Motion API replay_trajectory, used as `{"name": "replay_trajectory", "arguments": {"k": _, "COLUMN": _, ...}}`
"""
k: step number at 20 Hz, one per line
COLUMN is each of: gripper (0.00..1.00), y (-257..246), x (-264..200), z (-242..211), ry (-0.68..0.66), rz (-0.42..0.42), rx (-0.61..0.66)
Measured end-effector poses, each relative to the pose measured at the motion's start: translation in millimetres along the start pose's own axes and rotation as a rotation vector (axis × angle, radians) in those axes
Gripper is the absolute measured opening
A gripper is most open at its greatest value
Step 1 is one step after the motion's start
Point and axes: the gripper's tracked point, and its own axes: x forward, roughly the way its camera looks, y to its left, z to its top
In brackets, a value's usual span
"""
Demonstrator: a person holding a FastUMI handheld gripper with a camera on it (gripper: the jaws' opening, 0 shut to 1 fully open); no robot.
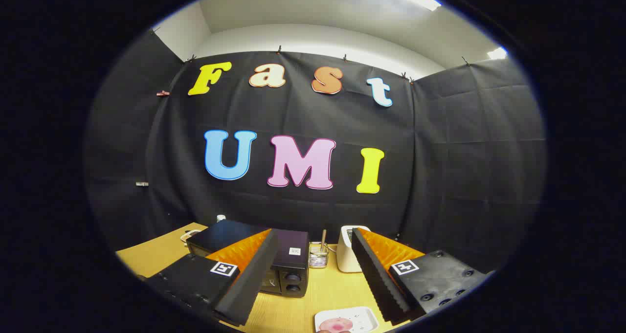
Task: Open the toaster oven, put the food inside, and close the toaster oven door.
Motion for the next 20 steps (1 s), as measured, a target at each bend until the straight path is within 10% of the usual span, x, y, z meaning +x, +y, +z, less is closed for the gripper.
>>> {"name": "replay_trajectory", "arguments": {"k": 20, "gripper": 0.98, "y": 11.3, "x": 5.2, "z": -29.0, "ry": 0.083, "rz": -0.013, "rx": 0.083}}
